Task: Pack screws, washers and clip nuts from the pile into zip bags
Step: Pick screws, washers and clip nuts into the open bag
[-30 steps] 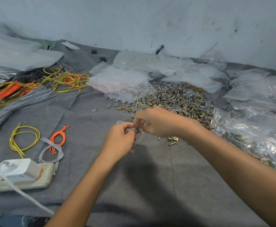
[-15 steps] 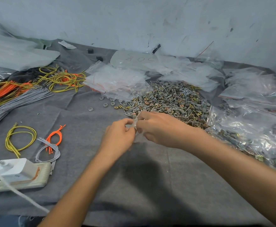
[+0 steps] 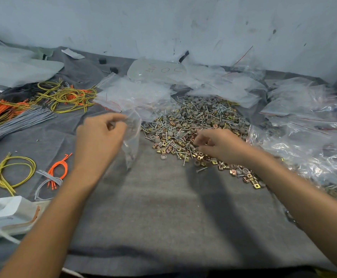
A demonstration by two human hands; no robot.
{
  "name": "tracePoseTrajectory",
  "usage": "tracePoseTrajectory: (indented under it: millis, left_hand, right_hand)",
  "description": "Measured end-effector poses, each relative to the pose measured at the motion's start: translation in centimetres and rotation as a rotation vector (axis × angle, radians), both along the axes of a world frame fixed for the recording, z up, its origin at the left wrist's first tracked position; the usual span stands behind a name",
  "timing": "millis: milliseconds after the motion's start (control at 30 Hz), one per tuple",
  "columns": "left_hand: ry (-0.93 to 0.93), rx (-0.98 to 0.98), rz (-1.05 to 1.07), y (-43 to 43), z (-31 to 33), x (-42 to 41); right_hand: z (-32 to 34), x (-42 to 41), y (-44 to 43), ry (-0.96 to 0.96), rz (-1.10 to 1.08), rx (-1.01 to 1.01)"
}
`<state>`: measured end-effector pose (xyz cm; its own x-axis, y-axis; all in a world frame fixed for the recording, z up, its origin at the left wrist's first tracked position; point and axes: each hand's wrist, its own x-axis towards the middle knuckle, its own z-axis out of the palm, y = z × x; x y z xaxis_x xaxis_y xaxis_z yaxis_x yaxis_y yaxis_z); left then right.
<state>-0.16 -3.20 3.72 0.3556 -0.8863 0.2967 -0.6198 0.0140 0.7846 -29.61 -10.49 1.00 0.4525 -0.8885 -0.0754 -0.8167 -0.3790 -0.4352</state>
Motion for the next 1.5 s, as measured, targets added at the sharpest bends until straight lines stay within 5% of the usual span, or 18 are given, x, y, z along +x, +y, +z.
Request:
tracePoseTrajectory:
  millis: [333,600,833,1267,1500]
  left_hand:
    - [-0.445,-0.157,0.0,1.2,0.3,-1.5]
    - [-0.392,0.016,-0.163,2.0,-5.9,-5.1]
    - [-0.285,0.095,-0.201,2.5,-8.1,-5.3]
    - [-0.244,0.113,-0.181,2.2,-8.0,-5.3]
    - [-0.237,0.105,-0.174,2.0,-7.8,-5.3]
  right_hand:
    - [-1.8,0.3,0.1,0.397,0.074,-0.099]
    - [-1.8,0.2,1.0,0.448,0.105,-0.037]
    - [-1.2,-0.4,0.9,0.149,-0.008,0.019]
    - [0.3,0.2,3.0,-0.912,-0.009,0.528]
    - [2.8,1.3,4.4,-1.089,0.118,0.634]
